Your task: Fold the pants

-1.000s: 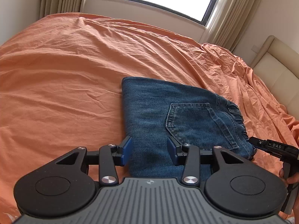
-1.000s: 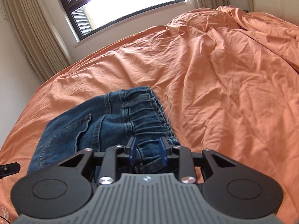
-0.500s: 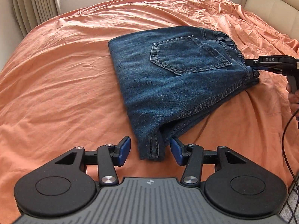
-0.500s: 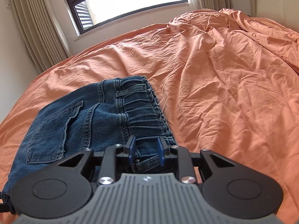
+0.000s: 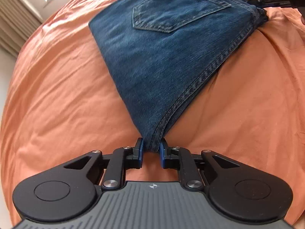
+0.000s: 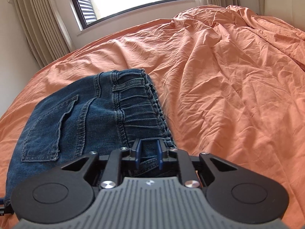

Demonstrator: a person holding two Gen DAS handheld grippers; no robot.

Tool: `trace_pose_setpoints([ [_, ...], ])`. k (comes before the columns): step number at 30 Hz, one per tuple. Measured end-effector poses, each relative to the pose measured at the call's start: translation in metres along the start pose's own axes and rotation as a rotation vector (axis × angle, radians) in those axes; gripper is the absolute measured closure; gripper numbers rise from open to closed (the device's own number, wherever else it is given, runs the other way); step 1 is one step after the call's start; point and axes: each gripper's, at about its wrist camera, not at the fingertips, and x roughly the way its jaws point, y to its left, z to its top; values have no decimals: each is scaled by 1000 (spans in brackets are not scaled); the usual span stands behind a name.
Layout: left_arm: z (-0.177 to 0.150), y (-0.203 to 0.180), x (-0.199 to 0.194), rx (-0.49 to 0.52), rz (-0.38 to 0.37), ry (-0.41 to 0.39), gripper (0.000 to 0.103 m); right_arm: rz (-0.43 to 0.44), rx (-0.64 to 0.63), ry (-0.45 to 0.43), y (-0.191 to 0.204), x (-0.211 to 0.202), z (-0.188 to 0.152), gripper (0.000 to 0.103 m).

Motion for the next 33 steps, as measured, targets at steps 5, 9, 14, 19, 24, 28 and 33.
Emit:
trace_pose_setpoints([
  [5, -5, 14, -8, -110, -51, 2, 86, 3, -8, -11, -1, 0, 0, 92],
  [9, -14, 21, -27, -125, -96, 8, 84, 44, 84, -35, -12, -14, 3, 92],
  [14, -17, 49, -64, -319, -264, -110, 64, 188, 303, -73, -42, -49, 1, 52],
  [19, -3, 82, -74, -564, -355, -248, 50, 301, 554, -3, -73, -41, -6, 37],
  [24, 9, 118, -33, -856, -507, -295, 42, 303, 606, 55, -78, -27, -11, 32],
  [28, 14, 131, 2, -983, -544, -292, 41, 330, 640, 82, -84, -15, -14, 31],
  [33, 14, 140, 43, -1111, -626, -259, 38, 316, 619, 96, -86, 4, -11, 32],
])
